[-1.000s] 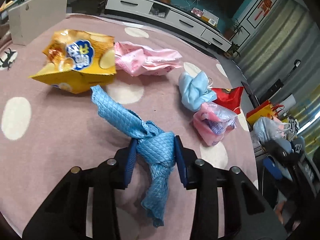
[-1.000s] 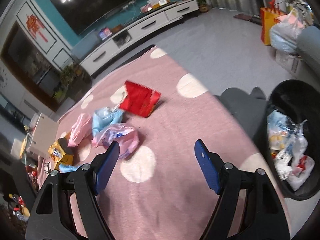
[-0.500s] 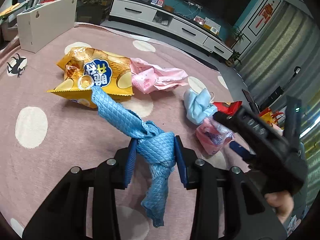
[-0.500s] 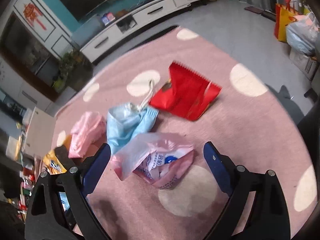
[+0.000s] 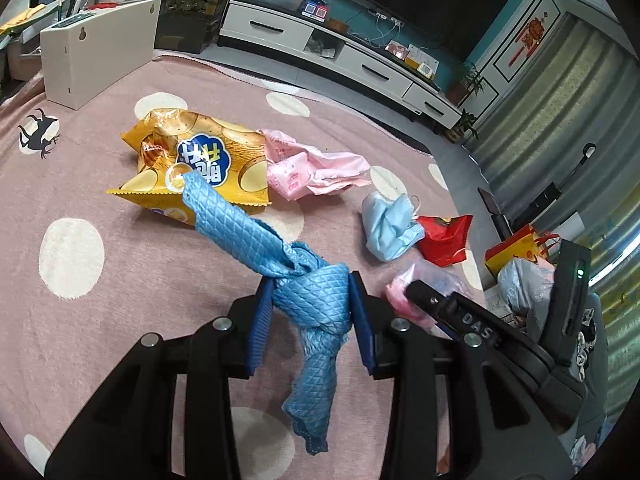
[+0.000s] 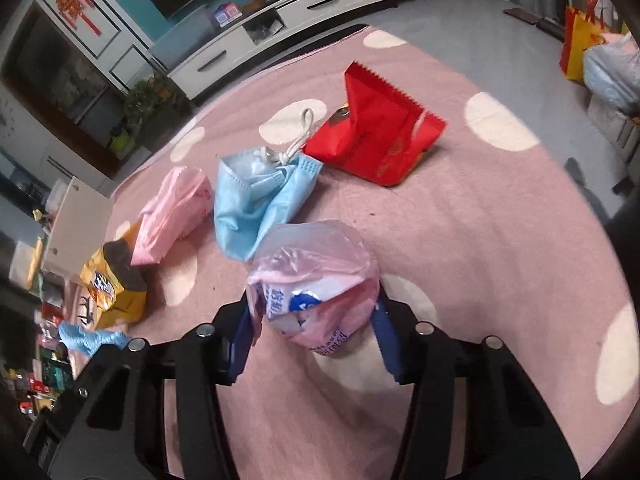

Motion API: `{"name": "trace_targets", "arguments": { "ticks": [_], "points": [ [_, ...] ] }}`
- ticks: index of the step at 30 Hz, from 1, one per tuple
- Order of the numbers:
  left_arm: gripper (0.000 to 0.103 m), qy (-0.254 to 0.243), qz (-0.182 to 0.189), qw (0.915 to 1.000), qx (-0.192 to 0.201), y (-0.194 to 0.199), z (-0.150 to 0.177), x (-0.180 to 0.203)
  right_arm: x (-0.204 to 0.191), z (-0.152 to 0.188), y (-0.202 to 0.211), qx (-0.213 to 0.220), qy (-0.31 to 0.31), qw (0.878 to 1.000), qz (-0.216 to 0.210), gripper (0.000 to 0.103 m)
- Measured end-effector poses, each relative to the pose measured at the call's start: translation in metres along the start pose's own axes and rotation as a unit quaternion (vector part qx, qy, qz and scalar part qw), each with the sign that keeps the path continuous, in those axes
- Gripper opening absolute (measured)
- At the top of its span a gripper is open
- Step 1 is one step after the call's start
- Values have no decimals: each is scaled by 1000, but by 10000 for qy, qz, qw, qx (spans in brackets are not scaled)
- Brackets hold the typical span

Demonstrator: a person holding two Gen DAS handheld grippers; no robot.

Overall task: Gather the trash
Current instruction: 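Carry the blue cloth and pink plastic bag over the black bin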

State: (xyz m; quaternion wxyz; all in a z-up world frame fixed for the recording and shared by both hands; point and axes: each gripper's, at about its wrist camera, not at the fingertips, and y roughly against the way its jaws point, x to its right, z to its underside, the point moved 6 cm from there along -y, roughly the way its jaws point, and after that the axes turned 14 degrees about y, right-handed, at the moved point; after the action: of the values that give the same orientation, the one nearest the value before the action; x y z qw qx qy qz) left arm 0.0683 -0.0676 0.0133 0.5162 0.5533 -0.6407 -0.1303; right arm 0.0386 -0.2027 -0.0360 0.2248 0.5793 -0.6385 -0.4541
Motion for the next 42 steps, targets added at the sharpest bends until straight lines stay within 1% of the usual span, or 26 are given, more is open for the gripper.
{"name": "trace_targets", "arguments": {
  "ticks": [6, 10, 12, 17, 21, 25, 27, 31, 33, 36, 39, 42],
  "points": [
    [38, -42, 119, 9999, 41, 8, -2, 7, 1, -6, 34, 353, -30, 9994, 39, 50],
    [39, -67, 146, 9999, 12, 8, -1, 9, 7, -9, 54, 558, -44, 9978, 349, 50],
    [39, -81, 169, 9998, 13, 10, 0, 11, 12, -12, 58, 643, -90, 9971, 385, 50],
    [39, -119, 224, 9997, 4, 12, 2, 16, 19, -12, 68, 660, -289, 9969, 325, 50],
    [39, -210, 245, 9995, 19, 14, 5, 23, 24, -13, 81, 795, -420, 9954, 343, 50],
    [39, -335, 335, 9989, -10, 16, 13, 33, 35, -15, 98, 990, -488, 9921, 600, 51],
    [39, -444, 383, 9983, -27, 17, 19, 42, 43, -16, 106, 1076, -564, 9906, 635, 51],
    [39, -696, 575, 9959, -116, 19, 33, 64, 70, -14, 127, 1412, -816, 9839, 734, 51],
    [39, -831, 646, 9944, -137, 20, 40, 76, 88, -12, 133, 1469, -1046, 9798, 858, 52],
    [39, -1027, 794, 9913, -211, 18, 53, 98, 111, -9, 144, 1577, -1316, 9742, 938, 52],
    [39, -1292, 866, 9873, -308, 11, 70, 120, 139, -1, 161, 1718, -1634, 9655, 1078, 52],
    [39, -1575, 863, 9827, -452, -2, 93, 143, 167, 9, 178, 1828, -1973, 9541, 1319, 52]
  ]
}}
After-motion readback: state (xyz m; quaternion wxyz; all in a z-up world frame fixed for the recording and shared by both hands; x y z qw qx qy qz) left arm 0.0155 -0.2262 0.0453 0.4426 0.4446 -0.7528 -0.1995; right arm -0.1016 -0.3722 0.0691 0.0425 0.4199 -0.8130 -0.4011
